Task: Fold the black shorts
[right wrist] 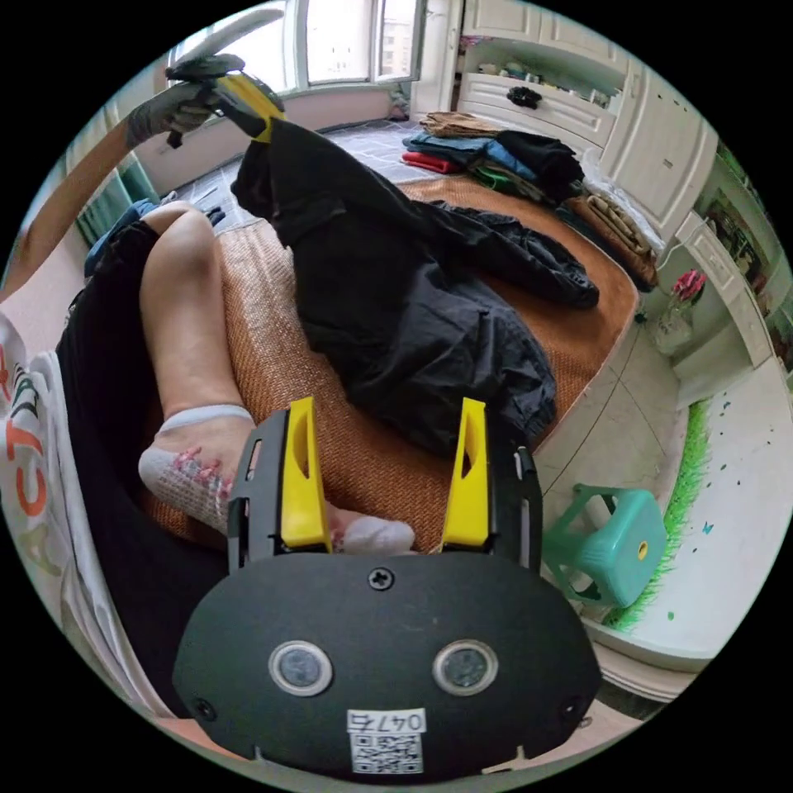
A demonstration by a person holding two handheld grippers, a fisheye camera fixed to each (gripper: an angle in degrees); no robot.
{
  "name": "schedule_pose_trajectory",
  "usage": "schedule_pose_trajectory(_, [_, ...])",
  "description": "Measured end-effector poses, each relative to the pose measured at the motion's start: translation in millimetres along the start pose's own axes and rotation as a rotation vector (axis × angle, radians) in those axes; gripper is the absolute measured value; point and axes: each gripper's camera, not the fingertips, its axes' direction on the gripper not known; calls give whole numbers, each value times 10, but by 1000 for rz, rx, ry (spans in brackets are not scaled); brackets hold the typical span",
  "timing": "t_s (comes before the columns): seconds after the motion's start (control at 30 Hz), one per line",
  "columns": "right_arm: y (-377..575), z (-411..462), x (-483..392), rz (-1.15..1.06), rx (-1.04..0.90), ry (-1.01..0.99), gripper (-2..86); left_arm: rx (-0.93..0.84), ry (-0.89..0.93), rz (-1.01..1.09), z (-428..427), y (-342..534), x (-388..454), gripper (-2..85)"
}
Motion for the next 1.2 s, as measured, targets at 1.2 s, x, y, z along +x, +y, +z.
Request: schedule_pose_trajectory(1.2, [-3236, 139, 2054, 8, -419, 353, 77, -28, 382, -582, 3319, 789, -2425, 5])
